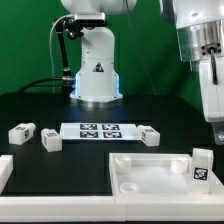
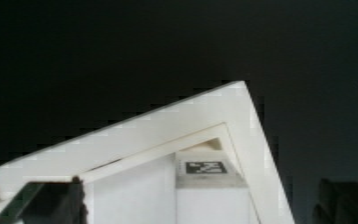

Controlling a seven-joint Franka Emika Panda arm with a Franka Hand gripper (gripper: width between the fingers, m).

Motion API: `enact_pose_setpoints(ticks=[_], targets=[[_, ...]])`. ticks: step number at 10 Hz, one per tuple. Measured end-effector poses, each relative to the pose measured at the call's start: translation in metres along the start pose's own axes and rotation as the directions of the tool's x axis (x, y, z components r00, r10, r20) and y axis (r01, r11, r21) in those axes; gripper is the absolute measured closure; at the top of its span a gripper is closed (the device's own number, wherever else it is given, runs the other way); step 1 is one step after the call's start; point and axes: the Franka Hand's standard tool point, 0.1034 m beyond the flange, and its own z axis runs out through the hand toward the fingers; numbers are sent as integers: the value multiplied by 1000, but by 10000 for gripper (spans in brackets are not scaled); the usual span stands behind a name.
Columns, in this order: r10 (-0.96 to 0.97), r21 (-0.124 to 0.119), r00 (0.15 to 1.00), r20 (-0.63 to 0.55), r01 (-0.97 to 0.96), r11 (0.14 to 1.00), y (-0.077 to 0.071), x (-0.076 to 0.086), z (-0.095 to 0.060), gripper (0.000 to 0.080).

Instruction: Assemble square table

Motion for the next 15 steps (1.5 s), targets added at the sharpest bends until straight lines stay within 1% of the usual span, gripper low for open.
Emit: enact_pose_setpoints(ticks=[4, 5, 6, 7, 8, 9, 11, 14, 15], targets=[[-12, -2, 1000, -1, 12, 1000, 1, 0, 1, 150], [-129, -5, 992, 1, 129, 992, 5, 1, -5, 150], [-217, -9, 976, 6, 217, 976, 14, 3, -15, 150], [-290, -17, 957, 6, 290, 957, 23, 5, -21, 150], [-307, -27, 952, 6, 307, 951, 30, 5, -19, 150], [-306, -31, 952, 4, 306, 952, 34, 3, -16, 150], [-453, -29, 891, 8, 453, 891, 33, 4, -16, 150], [-596, -29, 803, 13, 596, 802, 34, 4, -15, 150], [-685, -24, 729, 12, 685, 728, 41, 5, -11, 150]])
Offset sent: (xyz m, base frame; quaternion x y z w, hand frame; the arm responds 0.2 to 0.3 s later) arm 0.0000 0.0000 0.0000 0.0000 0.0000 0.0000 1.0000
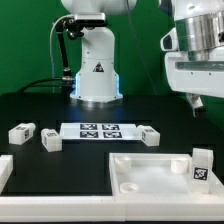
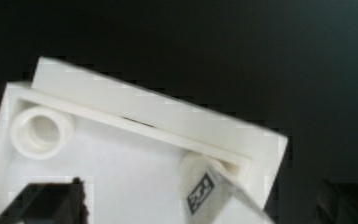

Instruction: Assemble square table

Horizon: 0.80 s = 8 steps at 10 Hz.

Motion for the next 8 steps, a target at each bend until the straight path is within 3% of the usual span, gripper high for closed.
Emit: enact_pose_setpoints(ticks=[1, 3, 4, 8], targets=[[-110, 12, 994, -17, 111, 994, 18, -7, 3, 150], [-309, -10, 950, -35, 309, 951, 69, -27, 12, 150], [-371, -32, 928, -28, 370, 929, 76, -33, 19, 150], [-583, -37, 812, -29, 582, 812, 73, -27, 16, 150]])
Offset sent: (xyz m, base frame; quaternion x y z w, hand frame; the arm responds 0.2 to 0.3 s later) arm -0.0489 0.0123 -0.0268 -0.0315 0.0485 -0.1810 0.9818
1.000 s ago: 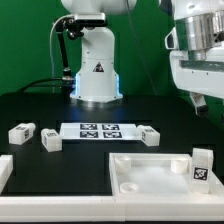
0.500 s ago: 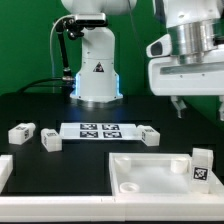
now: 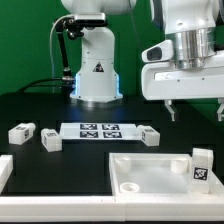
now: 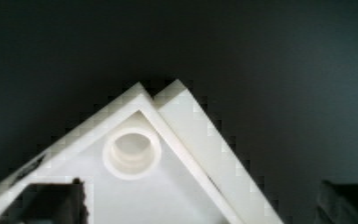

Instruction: Assemble square table

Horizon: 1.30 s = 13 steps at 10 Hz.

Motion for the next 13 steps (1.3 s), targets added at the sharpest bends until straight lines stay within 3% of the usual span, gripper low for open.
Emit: enact_pose_setpoints(ticks=[1, 2, 4, 5, 6, 7, 8, 11, 13], targets=[[-74, -7, 997, 9, 74, 997, 2, -8, 5, 150], [-142, -25, 989, 46, 144, 989, 9, -27, 15, 150], [-369, -91, 922, 113, 380, 921, 32, -48, 21, 150], [-557, -116, 819, 135, 571, 812, 45, -53, 26, 150], [-702, -112, 692, 165, 721, 684, 57, -53, 30, 150], [-788, -89, 588, 182, 808, 583, 65, -48, 32, 150], [-805, -80, 564, 185, 825, 560, 72, -43, 33, 150], [-782, -60, 569, 255, 817, 574, 76, -50, 32, 150], [-675, -25, 559, 482, 779, 627, 90, -59, 29, 150]])
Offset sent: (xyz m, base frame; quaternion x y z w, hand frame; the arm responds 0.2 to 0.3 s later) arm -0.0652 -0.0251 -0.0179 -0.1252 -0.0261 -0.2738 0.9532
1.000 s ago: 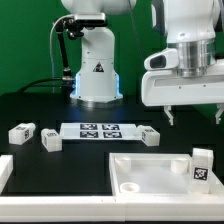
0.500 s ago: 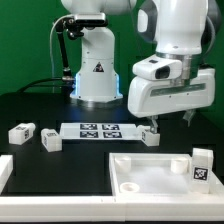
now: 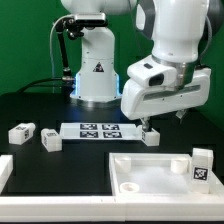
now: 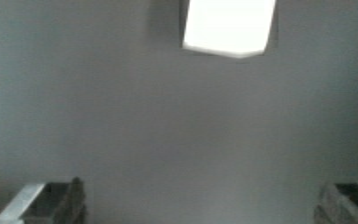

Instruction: Assemble square table

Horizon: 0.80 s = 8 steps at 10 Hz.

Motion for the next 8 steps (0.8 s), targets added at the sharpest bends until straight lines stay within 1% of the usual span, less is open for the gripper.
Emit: enact_pose_setpoints(ticks=[1, 2, 3, 4, 5, 6, 7, 8], targets=[[12, -9, 994, 112, -11, 1000, -2, -3, 0, 150], [31, -6, 979, 201, -30, 1000, -4, -4, 0, 150], [39, -4, 971, 235, -39, 999, -3, -1, 1, 150], [37, 6, 949, 314, -41, 999, -5, -7, 3, 150], [35, 13, 926, 376, -43, 999, -6, -6, 5, 150], [46, 10, 912, 409, -55, 998, -6, -4, 7, 150], [87, 4, 886, 456, -100, 995, -9, -6, 16, 150], [105, 2, 880, 464, -119, 993, -7, -5, 22, 150]])
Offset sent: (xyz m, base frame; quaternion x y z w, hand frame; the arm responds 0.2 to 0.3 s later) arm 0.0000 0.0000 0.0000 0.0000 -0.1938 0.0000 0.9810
